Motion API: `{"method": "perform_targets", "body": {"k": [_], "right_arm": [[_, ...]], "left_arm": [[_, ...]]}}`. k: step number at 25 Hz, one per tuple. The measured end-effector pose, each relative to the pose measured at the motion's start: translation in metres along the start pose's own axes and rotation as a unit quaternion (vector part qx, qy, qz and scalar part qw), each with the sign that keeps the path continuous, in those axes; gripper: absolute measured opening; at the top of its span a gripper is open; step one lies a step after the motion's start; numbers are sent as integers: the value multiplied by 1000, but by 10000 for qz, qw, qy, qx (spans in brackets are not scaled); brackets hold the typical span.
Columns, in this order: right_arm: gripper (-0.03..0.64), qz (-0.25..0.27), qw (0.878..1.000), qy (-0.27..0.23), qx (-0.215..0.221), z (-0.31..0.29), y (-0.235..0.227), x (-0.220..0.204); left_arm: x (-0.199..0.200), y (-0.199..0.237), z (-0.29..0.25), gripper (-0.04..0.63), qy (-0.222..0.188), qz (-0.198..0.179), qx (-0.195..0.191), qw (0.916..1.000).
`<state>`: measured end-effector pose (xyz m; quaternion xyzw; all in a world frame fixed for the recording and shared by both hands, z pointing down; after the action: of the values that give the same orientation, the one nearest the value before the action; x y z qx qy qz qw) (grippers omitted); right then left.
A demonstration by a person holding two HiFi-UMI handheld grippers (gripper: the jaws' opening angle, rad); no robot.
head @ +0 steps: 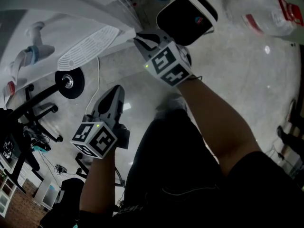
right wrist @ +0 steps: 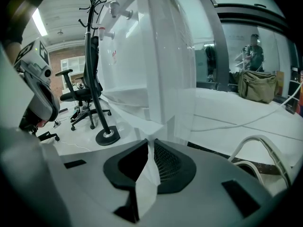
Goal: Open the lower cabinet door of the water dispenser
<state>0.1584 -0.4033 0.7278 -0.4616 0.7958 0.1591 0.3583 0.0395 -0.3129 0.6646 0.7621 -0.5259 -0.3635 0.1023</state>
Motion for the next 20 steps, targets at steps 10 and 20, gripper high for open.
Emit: {"method": "perform_targets", "body": {"k": [10, 20], "right_arm": [[51, -102, 9997, 79, 189, 14, 23, -15], [51, -71, 9991, 188, 365, 21, 38, -23]], "left_arm": [[-21, -7, 3, 0, 50, 135, -19, 9999], [-27, -12, 11, 0, -4, 240, 50, 9997]]}}
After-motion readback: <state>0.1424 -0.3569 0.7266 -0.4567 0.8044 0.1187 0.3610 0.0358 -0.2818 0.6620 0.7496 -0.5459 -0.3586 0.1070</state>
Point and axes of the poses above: the fingertips, and each gripper's own axes: z backward along the fingers, y to its left, x out of its top, the point moved 2 cm from there along z, backward along the fingers, and after that the axes turned 7 degrees about y, right-handed, at the moved point
